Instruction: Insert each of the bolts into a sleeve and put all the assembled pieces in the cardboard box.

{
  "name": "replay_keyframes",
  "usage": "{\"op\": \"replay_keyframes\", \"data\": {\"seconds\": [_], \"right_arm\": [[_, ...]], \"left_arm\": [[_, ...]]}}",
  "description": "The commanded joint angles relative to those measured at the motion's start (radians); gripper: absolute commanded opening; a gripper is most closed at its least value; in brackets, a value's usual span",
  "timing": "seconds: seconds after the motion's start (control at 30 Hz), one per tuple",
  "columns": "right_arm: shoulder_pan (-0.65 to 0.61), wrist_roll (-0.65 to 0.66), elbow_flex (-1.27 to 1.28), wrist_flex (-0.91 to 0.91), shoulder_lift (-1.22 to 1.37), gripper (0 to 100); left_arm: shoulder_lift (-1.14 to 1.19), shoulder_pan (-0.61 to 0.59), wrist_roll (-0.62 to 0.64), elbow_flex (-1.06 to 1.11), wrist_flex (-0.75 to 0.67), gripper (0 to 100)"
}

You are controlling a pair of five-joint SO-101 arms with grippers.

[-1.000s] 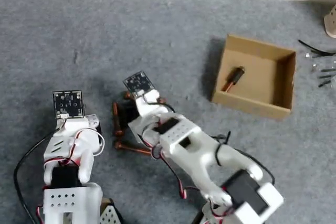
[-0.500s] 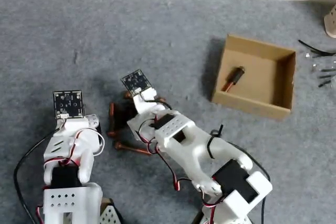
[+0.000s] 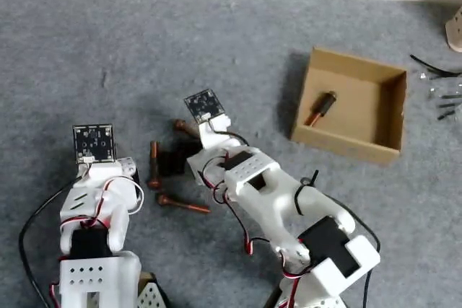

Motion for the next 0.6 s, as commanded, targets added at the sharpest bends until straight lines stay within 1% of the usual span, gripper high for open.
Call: {"op": "replay_keyframes", "data": {"seconds": [0.0, 0.3, 0.37, 0.43, 0.57], "right_arm": [[0.051, 0.012, 0.019, -0.007, -0.099, 0.3], [0.076, 0.017, 0.311, -0.002, -0.634, 0.3], [0.091, 0.049, 0.366, -0.002, -0.736, 0.3], [0.122, 0.064, 0.418, -0.002, -0.829, 0.3], [0.18, 0.068, 0.499, -0.002, -0.964, 0.3]], "left_arm": [[0.004, -0.005, 0.009, -0.054, -0.026, 1], [0.005, -0.002, 0.009, -0.053, -0.029, 1], [0.012, 0.001, 0.009, -0.053, -0.035, 1], [0.016, 0.022, 0.011, -0.045, -0.078, 1], [0.016, 0.104, 0.011, 0.028, -0.201, 1]]}}
